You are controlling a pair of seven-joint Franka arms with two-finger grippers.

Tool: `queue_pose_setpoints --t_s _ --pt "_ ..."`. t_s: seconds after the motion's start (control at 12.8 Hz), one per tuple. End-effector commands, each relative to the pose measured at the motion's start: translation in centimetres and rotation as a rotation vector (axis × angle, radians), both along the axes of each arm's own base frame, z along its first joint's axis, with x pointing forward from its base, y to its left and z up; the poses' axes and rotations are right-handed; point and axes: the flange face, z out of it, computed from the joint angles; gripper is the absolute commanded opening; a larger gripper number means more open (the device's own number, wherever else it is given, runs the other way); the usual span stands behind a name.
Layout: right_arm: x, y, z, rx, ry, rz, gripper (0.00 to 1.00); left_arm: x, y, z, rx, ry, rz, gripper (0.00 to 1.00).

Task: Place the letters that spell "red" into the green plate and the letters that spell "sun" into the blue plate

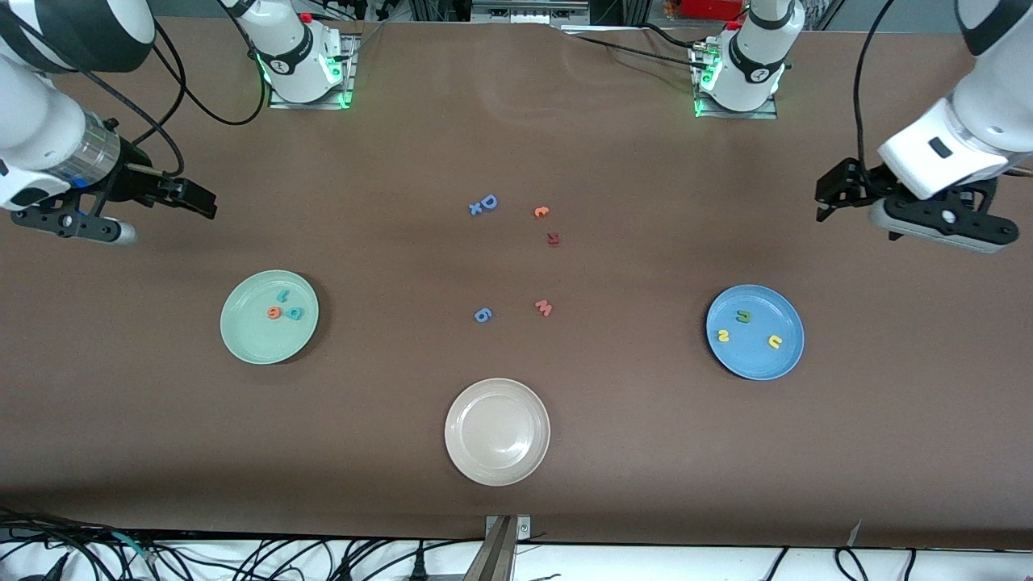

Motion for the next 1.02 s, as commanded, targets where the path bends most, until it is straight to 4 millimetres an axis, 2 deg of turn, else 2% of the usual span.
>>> queue_pose_setpoints --t_s 0.0,0.08,0.23,0.39,0.47,0.55,0.7,0.78,0.94 --pt "-0.6 -0.3 2.1 0.024 0.004 0.044 1.0 -0.9 0.2 -0.3 0.009 0.006 -0.003 1.0" --pt "-0.8 -0.4 2.5 0.021 0.008 0.043 1.0 -1.5 0.1 0.1 -0.01 0.001 0.0 1.0" --pt "-1.2 -2.5 3.2 0.023 0.008 0.031 1.0 -2.8 0.4 0.8 -0.009 -0.005 0.007 1.0" --pt "-1.2 -4.6 3.3 0.034 0.006 0.036 1.0 -2.9 0.9 0.8 -0.004 -0.007 0.014 1.0" --pt "-1.2 -5.1 3.3 0.035 0.006 0.03 1.0 -2.9 1.2 0.4 0.004 -0.005 0.016 1.0" --pt "-1.1 -5.8 3.3 0.039 0.004 0.019 1.0 -2.7 2.3 0.2 0.007 -0.009 0.034 1.0" --pt "-1.0 -5.9 3.2 0.052 0.005 0.016 1.0 -2.5 2.5 -0.4 0.009 0.0 0.037 1.0" --pt "-0.7 -5.9 4.0 0.053 -0.006 0.013 1.0 -2.3 3.3 -0.5 0.012 -0.002 0.052 1.0" --pt "-0.3 -5.8 4.0 0.054 0.018 0.018 1.0 -2.3 3.9 -0.4 0.012 0.0 0.058 1.0"
